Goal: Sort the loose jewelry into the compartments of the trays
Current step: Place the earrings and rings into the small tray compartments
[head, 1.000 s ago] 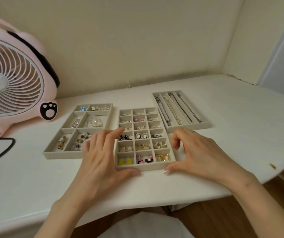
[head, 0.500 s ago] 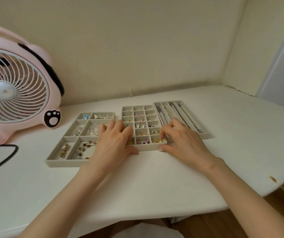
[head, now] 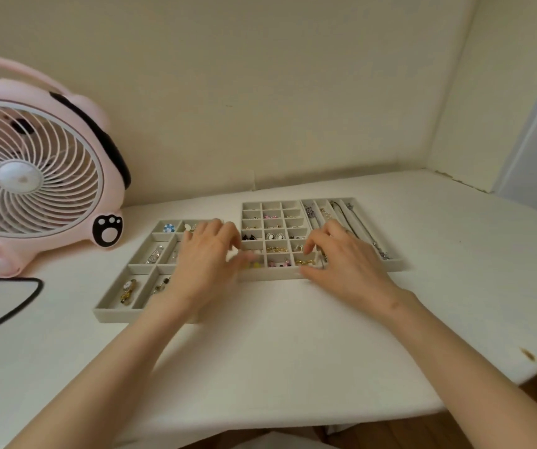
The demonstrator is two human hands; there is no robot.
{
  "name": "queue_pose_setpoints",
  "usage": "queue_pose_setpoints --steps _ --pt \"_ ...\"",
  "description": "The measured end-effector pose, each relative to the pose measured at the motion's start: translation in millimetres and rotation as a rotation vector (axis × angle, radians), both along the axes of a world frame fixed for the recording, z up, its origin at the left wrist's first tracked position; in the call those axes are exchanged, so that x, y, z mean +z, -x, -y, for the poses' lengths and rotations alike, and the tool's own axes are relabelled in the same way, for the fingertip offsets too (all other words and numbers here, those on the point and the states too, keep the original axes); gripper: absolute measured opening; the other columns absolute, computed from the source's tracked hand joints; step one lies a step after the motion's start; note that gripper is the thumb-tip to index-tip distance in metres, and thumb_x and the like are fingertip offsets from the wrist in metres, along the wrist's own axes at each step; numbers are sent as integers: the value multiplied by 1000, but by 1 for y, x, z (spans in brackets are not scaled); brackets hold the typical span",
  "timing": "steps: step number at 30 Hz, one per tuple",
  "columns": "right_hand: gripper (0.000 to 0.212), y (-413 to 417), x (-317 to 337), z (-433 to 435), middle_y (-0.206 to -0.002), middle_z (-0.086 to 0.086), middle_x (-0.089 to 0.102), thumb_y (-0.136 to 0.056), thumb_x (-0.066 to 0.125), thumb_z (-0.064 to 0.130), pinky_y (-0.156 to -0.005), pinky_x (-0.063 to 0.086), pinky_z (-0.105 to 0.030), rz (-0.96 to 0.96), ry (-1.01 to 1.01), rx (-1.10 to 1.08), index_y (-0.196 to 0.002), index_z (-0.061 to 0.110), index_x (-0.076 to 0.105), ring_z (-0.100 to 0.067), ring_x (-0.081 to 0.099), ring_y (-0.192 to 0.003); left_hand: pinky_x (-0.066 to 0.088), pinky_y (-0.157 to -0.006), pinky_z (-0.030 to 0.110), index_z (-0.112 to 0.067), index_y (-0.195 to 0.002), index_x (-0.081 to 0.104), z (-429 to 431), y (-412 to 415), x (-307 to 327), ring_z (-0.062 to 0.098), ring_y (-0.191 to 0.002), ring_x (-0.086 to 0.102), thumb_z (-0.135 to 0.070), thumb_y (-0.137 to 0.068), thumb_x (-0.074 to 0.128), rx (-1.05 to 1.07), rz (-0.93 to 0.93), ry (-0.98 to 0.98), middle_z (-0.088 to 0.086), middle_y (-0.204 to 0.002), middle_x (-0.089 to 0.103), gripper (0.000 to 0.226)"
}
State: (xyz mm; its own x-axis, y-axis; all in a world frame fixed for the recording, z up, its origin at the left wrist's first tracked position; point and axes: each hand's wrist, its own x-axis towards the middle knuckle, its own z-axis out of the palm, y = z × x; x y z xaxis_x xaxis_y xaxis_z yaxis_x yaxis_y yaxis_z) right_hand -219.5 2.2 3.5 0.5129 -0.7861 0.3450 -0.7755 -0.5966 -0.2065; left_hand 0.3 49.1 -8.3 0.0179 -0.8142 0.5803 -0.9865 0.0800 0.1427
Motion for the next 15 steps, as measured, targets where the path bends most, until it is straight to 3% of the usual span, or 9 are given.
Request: queue_pose_setpoints --steps 4,10,13,15 --pt "23 -30 5 -7 -105 9 48 -86 61 41 -74 36 -26 95 4 107 -103 25 58 -11 50 -97 38 -76 40 -12 -100 57 -12 -39 4 31 -92 52 -43 -88 50 176 -92 10 9 -100 57 34" --pt "25 -97 13 -19 -116 2 54 -90 60 28 -87 43 -31 58 -167 378 -113 22 63 -11 51 -93 29 -98 49 -7 -132 39 -32 -87 0 41 -123 36 -46 -94 40 540 -316 -202 22 -135 41 54" --pt "29 -121 10 -24 -120 -1 52 -92 55 29 -90 38 -31 -10 -151 368 -119 20 61 -19 52 -108 35 -95 46 -7 -132 36 -38 -98 -4 40 -120 45 -45 -97 35 488 -569 -251 22 -131 49 51" --pt "28 -133 9 -25 -118 -2 53 -92 54 32 -97 35 -36 -41 -77 307 -115 19 64 -22 50 -113 38 -89 43 -8 -129 39 -41 -99 -6 39 -114 50 -39 -98 34 499 -638 -198 22 -124 55 43"
